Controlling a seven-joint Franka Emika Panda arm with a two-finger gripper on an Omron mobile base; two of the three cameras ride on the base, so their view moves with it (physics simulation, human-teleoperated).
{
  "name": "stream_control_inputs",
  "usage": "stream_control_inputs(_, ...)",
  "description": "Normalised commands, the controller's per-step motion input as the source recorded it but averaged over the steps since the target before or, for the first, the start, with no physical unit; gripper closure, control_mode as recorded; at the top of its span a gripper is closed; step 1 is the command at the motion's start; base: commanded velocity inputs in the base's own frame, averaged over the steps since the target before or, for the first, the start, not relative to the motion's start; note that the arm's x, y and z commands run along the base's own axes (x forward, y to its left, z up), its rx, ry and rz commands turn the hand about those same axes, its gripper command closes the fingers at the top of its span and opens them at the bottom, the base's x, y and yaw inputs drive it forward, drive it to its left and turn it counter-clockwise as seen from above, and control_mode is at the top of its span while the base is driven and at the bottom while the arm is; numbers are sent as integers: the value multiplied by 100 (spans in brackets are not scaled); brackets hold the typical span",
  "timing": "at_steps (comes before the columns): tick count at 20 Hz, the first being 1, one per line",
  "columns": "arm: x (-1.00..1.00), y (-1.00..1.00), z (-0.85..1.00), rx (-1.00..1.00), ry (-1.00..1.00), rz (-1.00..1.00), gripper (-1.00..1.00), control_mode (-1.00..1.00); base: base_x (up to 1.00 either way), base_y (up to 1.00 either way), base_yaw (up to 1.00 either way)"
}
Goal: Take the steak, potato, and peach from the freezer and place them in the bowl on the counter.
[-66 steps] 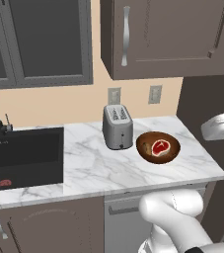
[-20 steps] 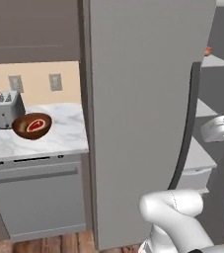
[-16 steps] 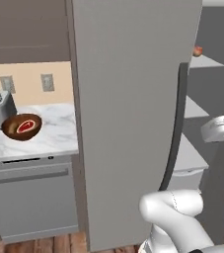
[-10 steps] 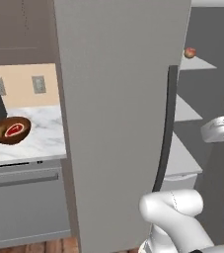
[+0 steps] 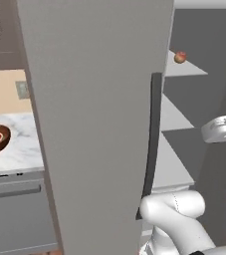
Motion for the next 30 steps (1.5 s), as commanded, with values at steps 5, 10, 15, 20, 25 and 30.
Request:
stream_control_inputs(5,0,0,0,0,0,0,-100,100,13,-60,0)
stream_control_inputs(10,0,0,0,0,0,0,-100,100,20,-34,0)
stream_control_inputs(15,0,0,0,0,0,0,-100,100,33,0,-5)
stream_control_inputs(20,0,0,0,0,0,0,-100,100,57,-14,-2)
stream_control_inputs(25,0,0,0,0,0,0,-100,100,63,-12,0)
stream_control_inputs(30,0,0,0,0,0,0,-100,100,60,-10,0)
